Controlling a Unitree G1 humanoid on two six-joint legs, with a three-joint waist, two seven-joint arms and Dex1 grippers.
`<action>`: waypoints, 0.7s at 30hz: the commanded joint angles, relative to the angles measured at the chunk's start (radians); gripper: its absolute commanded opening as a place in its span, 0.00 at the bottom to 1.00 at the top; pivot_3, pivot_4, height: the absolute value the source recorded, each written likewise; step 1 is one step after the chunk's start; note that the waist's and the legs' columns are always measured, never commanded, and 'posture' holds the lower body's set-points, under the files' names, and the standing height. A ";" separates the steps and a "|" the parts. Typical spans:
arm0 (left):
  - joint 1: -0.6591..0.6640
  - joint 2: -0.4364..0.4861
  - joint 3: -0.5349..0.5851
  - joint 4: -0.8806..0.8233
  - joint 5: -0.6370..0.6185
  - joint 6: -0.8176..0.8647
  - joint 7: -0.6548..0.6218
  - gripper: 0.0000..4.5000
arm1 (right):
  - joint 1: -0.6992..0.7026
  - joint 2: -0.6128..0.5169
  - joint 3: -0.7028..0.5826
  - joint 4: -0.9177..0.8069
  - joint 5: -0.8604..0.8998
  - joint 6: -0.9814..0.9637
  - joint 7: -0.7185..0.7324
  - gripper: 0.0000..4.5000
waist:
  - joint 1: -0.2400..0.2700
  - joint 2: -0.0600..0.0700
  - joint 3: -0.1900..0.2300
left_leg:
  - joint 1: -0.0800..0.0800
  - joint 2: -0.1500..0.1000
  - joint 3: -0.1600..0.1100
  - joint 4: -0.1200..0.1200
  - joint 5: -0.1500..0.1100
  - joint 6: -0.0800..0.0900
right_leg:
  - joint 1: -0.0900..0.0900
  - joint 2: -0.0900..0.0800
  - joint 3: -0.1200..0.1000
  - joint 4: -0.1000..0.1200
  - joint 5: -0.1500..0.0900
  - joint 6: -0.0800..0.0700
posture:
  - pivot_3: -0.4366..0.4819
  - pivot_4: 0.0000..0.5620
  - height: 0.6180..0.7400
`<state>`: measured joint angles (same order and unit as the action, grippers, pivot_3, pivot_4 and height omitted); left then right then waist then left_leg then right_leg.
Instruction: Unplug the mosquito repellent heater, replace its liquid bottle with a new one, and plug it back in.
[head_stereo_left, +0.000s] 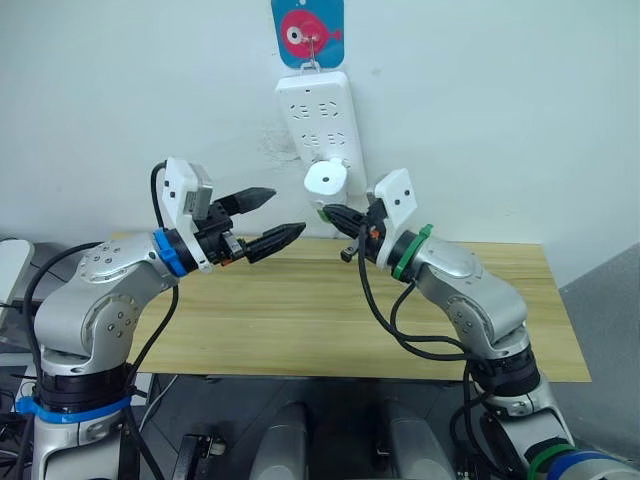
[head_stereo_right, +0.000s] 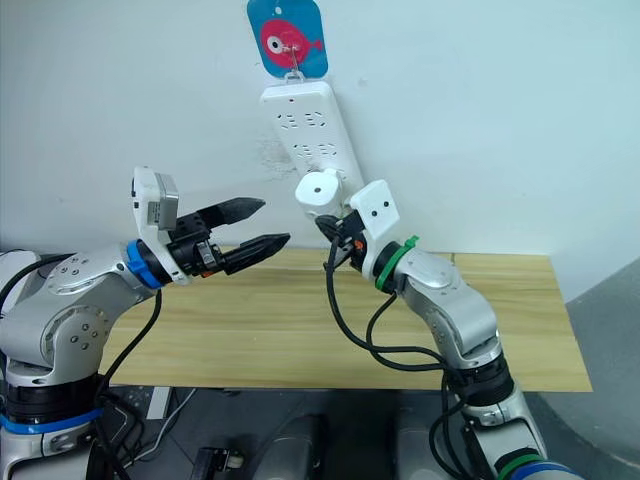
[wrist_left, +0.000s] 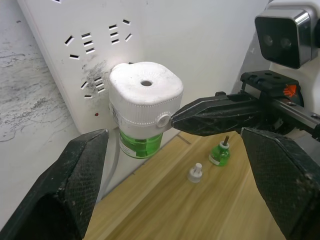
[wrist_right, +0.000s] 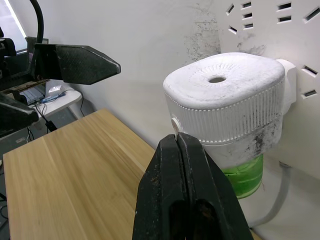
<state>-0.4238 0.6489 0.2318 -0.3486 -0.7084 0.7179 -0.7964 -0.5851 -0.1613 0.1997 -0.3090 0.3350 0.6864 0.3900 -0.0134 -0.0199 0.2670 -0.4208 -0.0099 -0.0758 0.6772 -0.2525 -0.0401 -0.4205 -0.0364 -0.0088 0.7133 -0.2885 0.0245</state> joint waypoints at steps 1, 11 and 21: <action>-0.014 0.001 -0.003 -0.028 -0.022 -0.007 0.005 1.00 | -0.015 0.008 -0.018 -0.020 -0.007 -0.027 -0.008 0.00 | 0.000 0.000 0.000 | 0.000 0.000 0.000 0.000 0.000 0.000 | 0.000 0.000 0.000 0.000 0.000 0.000 | 0.59 0.39 1.00; -0.026 -0.004 -0.016 -0.018 -0.017 -0.011 0.007 1.00 | -0.018 -0.004 -0.051 0.007 -0.061 -0.048 -0.054 0.00 | 0.000 0.000 0.000 | 0.001 0.000 0.001 0.000 -0.001 0.001 | 0.001 0.000 0.000 0.000 0.000 0.000 | 0.58 0.39 1.00; -0.029 -0.001 -0.019 -0.008 -0.014 -0.016 0.004 1.00 | 0.006 -0.067 -0.083 -0.002 -0.049 -0.054 -0.028 0.00 | 0.000 0.000 0.000 | 0.004 0.002 0.001 0.000 0.001 -0.001 | 0.002 0.002 0.000 0.002 0.001 -0.003 | 0.57 0.40 1.00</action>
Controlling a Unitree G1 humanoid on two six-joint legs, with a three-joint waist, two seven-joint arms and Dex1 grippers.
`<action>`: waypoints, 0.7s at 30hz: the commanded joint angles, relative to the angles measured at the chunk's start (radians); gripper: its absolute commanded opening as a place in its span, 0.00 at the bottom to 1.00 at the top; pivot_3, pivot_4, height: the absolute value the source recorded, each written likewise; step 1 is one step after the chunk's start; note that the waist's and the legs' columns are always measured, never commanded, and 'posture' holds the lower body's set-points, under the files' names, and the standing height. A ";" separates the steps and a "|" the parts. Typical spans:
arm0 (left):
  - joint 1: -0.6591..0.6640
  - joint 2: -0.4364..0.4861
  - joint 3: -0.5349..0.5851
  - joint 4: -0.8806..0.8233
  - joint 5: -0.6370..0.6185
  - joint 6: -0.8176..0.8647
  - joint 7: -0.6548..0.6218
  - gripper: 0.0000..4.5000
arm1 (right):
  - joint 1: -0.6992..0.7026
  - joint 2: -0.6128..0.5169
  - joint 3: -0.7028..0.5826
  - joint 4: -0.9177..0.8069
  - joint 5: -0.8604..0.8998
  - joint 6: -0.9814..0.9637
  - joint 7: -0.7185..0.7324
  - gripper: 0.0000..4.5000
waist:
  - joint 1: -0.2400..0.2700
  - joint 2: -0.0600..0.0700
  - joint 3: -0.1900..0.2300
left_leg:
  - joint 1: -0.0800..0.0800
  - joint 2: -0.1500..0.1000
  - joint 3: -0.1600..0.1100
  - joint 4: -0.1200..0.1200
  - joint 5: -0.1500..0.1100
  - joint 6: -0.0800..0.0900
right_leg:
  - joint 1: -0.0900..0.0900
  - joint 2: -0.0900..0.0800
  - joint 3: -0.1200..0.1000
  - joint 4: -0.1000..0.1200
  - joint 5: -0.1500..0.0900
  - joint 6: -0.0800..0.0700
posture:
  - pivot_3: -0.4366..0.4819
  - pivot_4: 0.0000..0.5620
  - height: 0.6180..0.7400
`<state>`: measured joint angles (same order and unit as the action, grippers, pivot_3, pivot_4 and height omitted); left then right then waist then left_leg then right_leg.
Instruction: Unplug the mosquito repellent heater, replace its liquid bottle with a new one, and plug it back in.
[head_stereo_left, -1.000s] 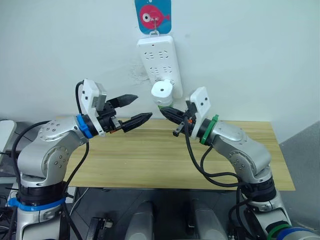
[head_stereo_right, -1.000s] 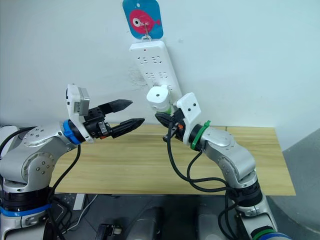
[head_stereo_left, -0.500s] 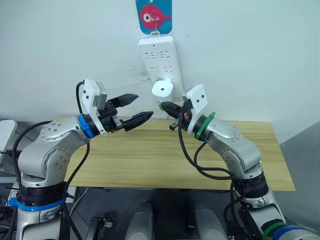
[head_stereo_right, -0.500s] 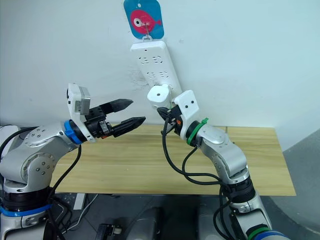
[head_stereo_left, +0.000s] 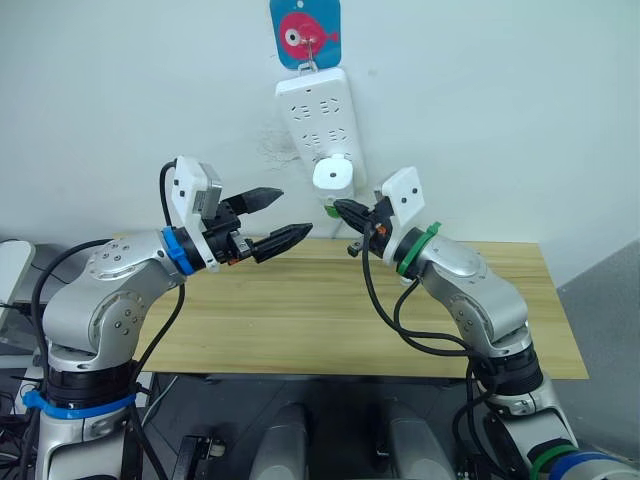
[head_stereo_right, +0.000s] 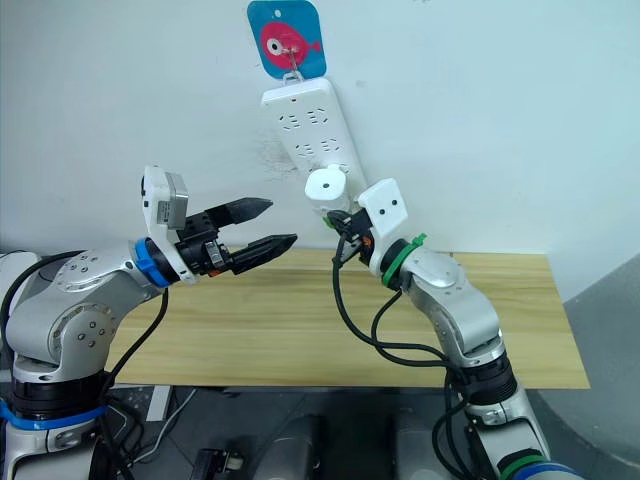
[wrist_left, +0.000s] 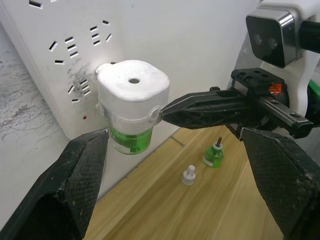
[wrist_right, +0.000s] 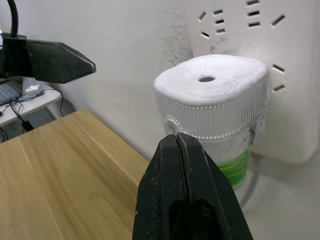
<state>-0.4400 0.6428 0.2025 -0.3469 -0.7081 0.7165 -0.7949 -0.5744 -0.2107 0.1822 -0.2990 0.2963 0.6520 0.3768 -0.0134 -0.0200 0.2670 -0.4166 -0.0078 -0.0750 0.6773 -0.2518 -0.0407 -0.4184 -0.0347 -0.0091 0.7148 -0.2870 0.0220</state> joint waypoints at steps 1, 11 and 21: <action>-0.013 0.006 0.011 -0.008 -0.013 -0.016 0.002 1.00 | -0.004 -0.020 -0.066 -0.015 -0.001 -0.017 -0.005 0.00 | 0.001 0.000 0.000 | 0.000 0.000 0.000 0.000 0.000 0.000 | 0.000 0.000 0.000 0.000 0.000 0.000 | 0.57 0.41 1.00; -0.012 0.010 0.012 -0.001 -0.010 -0.019 -0.004 1.00 | -0.003 -0.015 -0.043 -0.051 0.056 0.015 0.051 0.00 | 0.005 0.000 0.000 | -0.001 0.000 0.000 -0.002 0.000 0.000 | -0.001 0.000 0.000 -0.002 0.000 0.000 | 0.57 0.41 1.00; -0.020 0.011 0.007 0.005 -0.014 -0.021 -0.013 1.00 | -0.013 0.019 -0.026 -0.051 0.054 0.027 0.048 0.00 | 0.005 0.000 0.000 | -0.001 0.000 0.000 -0.003 0.000 0.000 | -0.001 0.000 0.000 -0.002 0.000 0.000 | 0.57 0.41 1.00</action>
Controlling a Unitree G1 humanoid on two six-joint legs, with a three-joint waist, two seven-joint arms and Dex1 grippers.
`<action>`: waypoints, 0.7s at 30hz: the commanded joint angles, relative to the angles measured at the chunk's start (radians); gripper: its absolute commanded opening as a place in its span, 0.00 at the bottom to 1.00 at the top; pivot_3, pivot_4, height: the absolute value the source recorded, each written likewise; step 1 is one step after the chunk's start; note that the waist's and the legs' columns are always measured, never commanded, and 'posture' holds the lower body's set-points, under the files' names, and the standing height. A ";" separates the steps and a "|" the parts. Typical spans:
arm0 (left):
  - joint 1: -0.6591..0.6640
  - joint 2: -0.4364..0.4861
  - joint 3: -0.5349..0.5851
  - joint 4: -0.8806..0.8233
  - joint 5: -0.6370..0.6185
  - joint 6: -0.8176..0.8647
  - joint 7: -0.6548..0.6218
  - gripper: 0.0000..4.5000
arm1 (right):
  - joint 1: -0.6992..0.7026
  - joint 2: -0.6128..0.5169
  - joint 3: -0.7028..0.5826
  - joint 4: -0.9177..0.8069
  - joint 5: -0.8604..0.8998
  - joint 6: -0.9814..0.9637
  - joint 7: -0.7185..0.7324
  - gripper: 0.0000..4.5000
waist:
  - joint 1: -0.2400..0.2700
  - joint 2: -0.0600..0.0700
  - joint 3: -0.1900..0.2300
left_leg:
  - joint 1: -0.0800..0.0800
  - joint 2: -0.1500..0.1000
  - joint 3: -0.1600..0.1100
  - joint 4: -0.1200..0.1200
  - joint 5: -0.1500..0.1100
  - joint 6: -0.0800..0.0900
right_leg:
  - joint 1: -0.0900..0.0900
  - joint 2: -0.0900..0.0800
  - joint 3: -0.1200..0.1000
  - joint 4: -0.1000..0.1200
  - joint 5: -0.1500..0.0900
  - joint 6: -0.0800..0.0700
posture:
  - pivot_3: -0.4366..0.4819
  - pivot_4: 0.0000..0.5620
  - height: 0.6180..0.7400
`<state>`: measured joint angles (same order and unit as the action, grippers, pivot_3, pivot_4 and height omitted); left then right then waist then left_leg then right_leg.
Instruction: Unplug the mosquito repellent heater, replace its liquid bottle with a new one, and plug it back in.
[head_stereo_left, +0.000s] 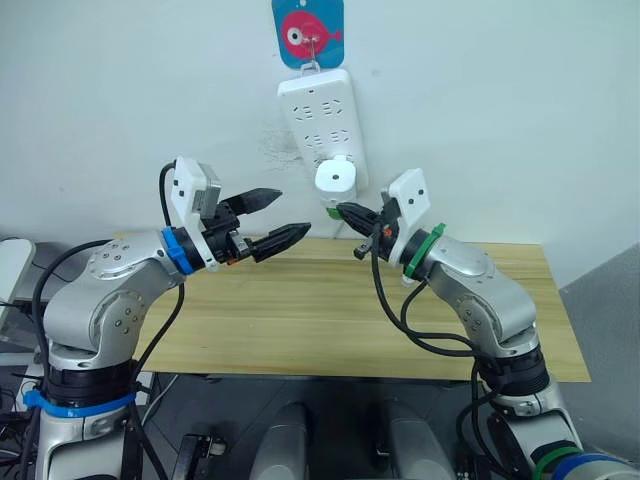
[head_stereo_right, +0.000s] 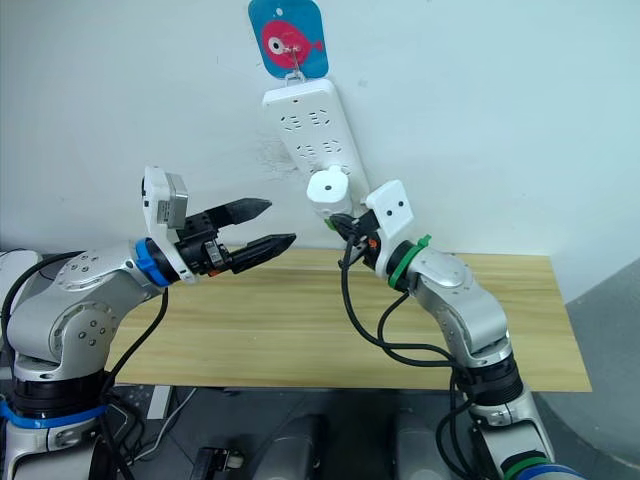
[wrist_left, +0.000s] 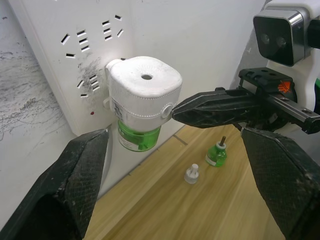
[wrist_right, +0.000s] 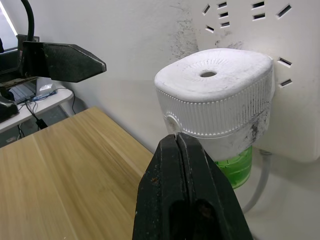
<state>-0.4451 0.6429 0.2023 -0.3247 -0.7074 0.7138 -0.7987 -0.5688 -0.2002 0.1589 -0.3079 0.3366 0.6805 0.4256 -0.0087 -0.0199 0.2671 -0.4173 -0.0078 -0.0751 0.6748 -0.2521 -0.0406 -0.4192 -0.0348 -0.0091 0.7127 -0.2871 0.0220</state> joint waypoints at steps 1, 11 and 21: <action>-0.016 0.011 0.007 -0.017 -0.015 -0.018 -0.010 1.00 | -0.018 0.010 -0.003 -0.043 0.014 0.000 0.001 0.00 | 0.000 0.000 0.000 | 0.000 0.000 0.000 0.000 0.000 0.000 | 0.000 0.000 0.000 0.000 0.000 0.000 | 0.57 0.41 1.00; -0.014 0.008 0.006 -0.020 -0.015 -0.017 -0.009 1.00 | -0.020 0.017 0.005 -0.054 0.030 0.024 0.025 0.00 | 0.000 0.000 0.000 | 0.000 0.000 0.000 0.000 0.000 0.000 | 0.000 0.000 0.000 0.000 0.000 0.000 | 0.57 0.41 1.00; -0.017 0.009 0.003 -0.020 -0.017 -0.015 -0.011 1.00 | -0.056 0.068 0.009 -0.023 0.015 0.011 0.002 0.00 | 0.000 0.000 0.000 | 0.000 0.000 0.000 0.000 0.000 0.000 | 0.000 0.000 0.000 0.000 0.000 0.000 | 0.57 0.41 1.00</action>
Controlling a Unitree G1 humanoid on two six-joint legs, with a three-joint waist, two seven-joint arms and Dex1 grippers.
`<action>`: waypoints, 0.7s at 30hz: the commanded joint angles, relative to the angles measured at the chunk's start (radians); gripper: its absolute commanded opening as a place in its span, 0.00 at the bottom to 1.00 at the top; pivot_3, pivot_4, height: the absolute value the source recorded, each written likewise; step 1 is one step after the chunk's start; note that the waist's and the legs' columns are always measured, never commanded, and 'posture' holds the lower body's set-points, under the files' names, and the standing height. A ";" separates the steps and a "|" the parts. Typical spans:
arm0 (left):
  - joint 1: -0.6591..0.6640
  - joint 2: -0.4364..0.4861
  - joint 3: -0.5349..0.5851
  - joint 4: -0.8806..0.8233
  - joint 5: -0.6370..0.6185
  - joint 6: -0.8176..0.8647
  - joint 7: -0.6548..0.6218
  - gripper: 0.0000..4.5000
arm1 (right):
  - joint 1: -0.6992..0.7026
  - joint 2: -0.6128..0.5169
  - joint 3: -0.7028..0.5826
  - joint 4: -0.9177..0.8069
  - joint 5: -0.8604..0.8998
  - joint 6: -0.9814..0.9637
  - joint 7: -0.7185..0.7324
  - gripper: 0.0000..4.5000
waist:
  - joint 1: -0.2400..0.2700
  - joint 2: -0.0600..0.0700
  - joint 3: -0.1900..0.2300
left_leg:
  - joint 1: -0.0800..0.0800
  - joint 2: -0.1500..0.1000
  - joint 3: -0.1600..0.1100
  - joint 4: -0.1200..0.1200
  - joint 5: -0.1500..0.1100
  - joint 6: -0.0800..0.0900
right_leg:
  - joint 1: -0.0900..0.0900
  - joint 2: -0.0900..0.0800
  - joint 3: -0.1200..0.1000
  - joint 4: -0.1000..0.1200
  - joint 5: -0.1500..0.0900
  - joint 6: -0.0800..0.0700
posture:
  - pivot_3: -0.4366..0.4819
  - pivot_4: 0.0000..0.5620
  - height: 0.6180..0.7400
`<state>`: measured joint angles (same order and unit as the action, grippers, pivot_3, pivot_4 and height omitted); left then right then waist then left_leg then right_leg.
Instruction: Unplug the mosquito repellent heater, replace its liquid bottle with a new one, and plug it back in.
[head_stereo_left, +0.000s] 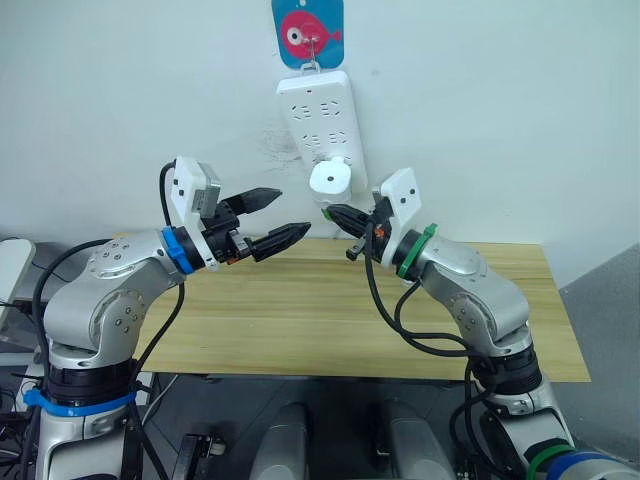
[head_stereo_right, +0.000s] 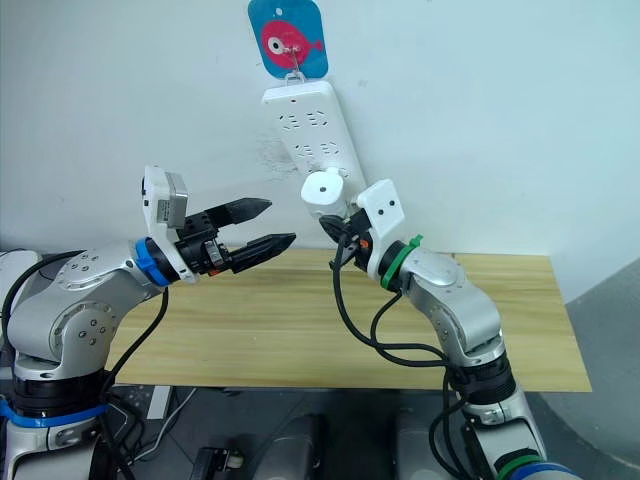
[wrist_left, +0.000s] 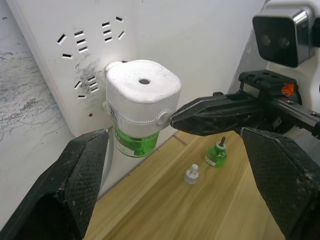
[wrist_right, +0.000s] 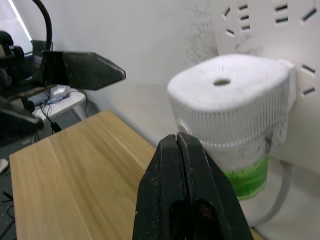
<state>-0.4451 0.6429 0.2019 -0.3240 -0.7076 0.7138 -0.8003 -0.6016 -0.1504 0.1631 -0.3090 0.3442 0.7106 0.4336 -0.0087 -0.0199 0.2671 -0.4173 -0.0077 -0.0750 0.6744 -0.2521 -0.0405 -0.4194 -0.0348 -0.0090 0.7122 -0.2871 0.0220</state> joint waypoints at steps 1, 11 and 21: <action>-0.017 0.009 0.004 -0.020 -0.016 -0.016 -0.010 1.00 | -0.025 0.023 0.005 -0.019 0.004 -0.022 -0.009 0.00 | 0.000 0.000 0.000 | 0.000 0.000 0.000 0.000 0.000 0.000 | 0.000 0.000 0.000 0.000 0.000 0.000 | 0.57 0.41 1.00; -0.020 0.008 0.000 -0.018 -0.013 -0.017 -0.011 1.00 | -0.017 -0.001 0.017 -0.017 -0.016 -0.032 0.008 0.00 | 0.000 0.000 0.000 | 0.000 0.000 0.000 -0.001 0.000 0.000 | 0.000 0.000 0.000 -0.001 0.000 0.000 | 0.57 0.40 1.00; -0.023 0.007 -0.003 -0.015 -0.010 -0.022 -0.015 1.00 | -0.010 -0.012 0.027 -0.013 -0.031 -0.034 0.001 0.00 | 0.000 0.000 0.000 | 0.000 0.000 0.000 -0.003 0.000 0.000 | 0.000 0.000 0.000 -0.001 0.000 0.000 | 0.57 0.39 1.00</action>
<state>-0.4477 0.6429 0.1997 -0.3233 -0.7074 0.7121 -0.8081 -0.6085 -0.1627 0.1861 -0.2947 0.3159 0.7029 0.4336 -0.0083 -0.0199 0.2671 -0.4172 -0.0078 -0.0750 0.6715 -0.2520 -0.0407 -0.4196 -0.0350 -0.0090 0.7108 -0.2871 0.0220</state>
